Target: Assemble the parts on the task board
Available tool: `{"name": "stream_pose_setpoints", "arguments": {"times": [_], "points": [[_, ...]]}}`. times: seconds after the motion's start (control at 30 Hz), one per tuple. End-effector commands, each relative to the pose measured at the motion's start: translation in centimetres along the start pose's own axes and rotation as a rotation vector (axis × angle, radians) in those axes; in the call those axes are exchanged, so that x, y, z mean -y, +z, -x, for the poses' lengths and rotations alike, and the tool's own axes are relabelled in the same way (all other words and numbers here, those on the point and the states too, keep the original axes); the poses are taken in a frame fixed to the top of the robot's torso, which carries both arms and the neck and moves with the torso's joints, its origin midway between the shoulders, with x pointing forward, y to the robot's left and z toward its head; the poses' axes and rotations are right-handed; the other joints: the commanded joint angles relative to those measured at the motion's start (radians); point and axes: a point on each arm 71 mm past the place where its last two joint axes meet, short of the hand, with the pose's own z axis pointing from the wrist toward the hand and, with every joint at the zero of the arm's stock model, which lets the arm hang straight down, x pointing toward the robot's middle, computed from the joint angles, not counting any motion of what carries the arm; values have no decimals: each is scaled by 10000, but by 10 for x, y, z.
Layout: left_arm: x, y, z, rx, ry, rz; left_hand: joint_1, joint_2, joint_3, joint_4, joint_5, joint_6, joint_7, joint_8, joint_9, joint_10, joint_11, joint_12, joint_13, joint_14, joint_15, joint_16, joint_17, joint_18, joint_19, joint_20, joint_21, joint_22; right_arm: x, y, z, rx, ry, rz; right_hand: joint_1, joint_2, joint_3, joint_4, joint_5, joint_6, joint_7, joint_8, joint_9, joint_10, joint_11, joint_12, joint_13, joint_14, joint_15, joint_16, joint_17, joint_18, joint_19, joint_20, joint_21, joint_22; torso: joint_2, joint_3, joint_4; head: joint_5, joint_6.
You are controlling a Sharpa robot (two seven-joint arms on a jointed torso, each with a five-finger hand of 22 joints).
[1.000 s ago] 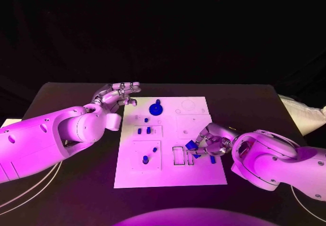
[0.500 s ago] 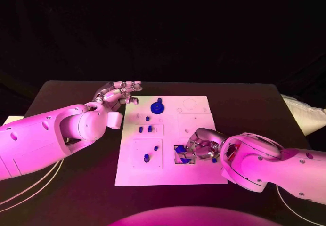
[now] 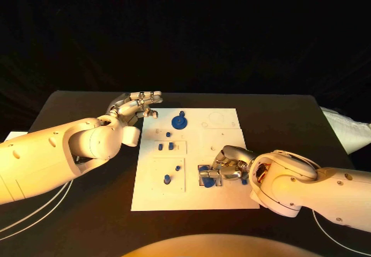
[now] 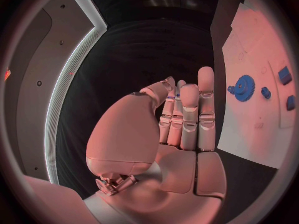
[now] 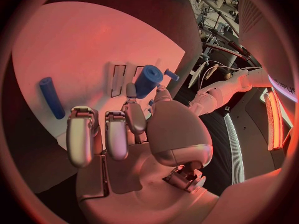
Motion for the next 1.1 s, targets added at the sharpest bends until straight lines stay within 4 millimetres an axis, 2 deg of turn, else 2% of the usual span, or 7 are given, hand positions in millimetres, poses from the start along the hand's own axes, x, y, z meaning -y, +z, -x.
{"name": "stream_pose_setpoints", "arguments": {"times": [0.03, 0.37, 0.5, 0.6, 0.67, 0.77, 1.1], "points": [[0, 0, -2, -228, -49, -39, 82, 49, -50, -34, 6, -47, 9, 48, -12, -44, -8, 69, 10, -88, 5, -34, -10, 200, 20, -6, -55, -13, 0, 0, -1, 27, -523, -51, -310, -28, -212, 20, -473, 8, 83, -22, 74, -28, -55, -126, 3, 791, -75, -16, 1001, -64, 144, -77, -14, 115, 4, 1, -10, 5, -12], [0, 0, -2, -240, -53, -23, 82, 49, -50, -34, 6, -47, 9, 48, -12, -44, -8, 69, 10, -88, 5, -34, -10, 200, 20, -6, -55, -13, -1, -1, -2, -54, -746, 88, -188, -98, -310, -73, -597, -6, 78, -22, 165, -43, -61, -254, -76, 784, -78, -38, 964, -59, 134, -83, -35, 94, 3, 6, 1, -3, -38], [0, 0, -2, -237, -53, -21, 82, 49, -50, -34, 6, -47, 9, 48, -12, -44, -8, 69, 10, -88, 5, -34, -10, 200, 20, -6, -55, -13, -3, -1, -2, -93, -915, 277, 944, -222, -107, -746, -421, -23, 73, -22, 264, -14, -67, -264, -58, 789, -91, -31, 984, -62, 140, -92, -33, 109, 6, 6, -6, -4, -63], [0, 0, -2, -239, -53, -18, 82, 49, -50, -34, 6, -47, 9, 48, -12, -44, -8, 69, 10, -88, 5, -34, -10, 200, 20, -6, -55, -13, -5, -1, -3, -88, -1143, 417, 1589, -320, -1, -1198, -578, -26, 81, -18, 319, -6, -67, -274, -50, 793, -93, -21, 1009, -68, 148, -95, -22, 137, 7, 8, -12, 3, -73], [0, 0, -2, -246, -56, -16, 82, 49, -50, -34, 6, -47, 9, 48, -12, -44, -8, 69, 10, -88, 5, -34, -10, 200, 20, -6, -55, -13, -6, -1, -2, -25, -1371, 502, 2177, -241, 216, -1590, -927, 49, 60, 25, 377, 51, -91, -148, 65, 799, -109, -2, 1049, -74, 157, -102, -8, 167, 1, 2, -6, 1, -77], [0, 0, -2, -246, -56, -14, 82, 49, -50, -34, 6, -47, 9, 48, -12, -44, -8, 69, 10, -88, 5, -34, -10, 200, 20, -6, -55, -13, -6, 0, -2, 37, -1511, 530, 2478, -174, 364, -1812, -1194, 173, 10, 87, 430, 149, -125, 118, 296, 800, -131, 3, 1061, -78, 162, -119, 0, 187, -8, 1, 2, 8, -95], [0, 0, -2, -249, -56, -10, 94, 40, -69, -55, 3, -62, 18, 52, -15, -64, -1, 92, 12, -100, 7, -36, -36, 199, 24, -7, -65, -19, -5, 4, 0, 423, -1731, 382, 2689, 99, 596, -2013, -1140, 218, -23, 68, 467, 173, -158, 176, 387, 806, -159, 19, 1099, -87, 178, -151, 20, 230, -9, -5, -10, -11, -51]]}}
